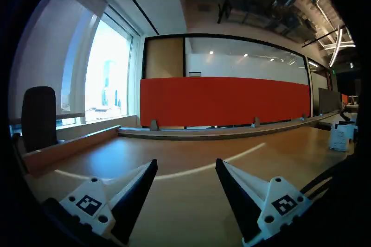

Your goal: Fold towel

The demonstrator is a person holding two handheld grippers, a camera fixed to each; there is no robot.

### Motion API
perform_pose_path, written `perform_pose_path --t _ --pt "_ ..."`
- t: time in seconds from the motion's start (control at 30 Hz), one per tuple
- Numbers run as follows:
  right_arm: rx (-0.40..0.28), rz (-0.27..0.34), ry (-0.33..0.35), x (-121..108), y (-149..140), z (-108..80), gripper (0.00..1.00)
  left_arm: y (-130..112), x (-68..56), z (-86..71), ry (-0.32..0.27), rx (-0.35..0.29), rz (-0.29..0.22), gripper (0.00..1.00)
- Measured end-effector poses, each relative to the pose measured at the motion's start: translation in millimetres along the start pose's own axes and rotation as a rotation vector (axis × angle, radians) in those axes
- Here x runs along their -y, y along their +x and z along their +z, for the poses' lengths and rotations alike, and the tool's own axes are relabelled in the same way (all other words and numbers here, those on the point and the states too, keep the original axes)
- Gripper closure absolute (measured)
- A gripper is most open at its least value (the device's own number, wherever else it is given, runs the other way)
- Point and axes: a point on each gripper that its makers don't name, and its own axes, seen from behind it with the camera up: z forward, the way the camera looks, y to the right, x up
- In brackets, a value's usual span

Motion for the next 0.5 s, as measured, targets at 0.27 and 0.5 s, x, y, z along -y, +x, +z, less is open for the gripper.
perform_pose_path --t 0.27,0.5 --pt "0.0 0.0 0.0 0.4 -0.1 0.1 0.0 1.0 0.4 -0.6 0.0 0.001 -0.001 0.07" --pt "0.0 0.0 0.0 0.4 -0.1 0.4 0.0 1.6 0.0 -0.6 -0.001 0.002 -0.003 0.07"
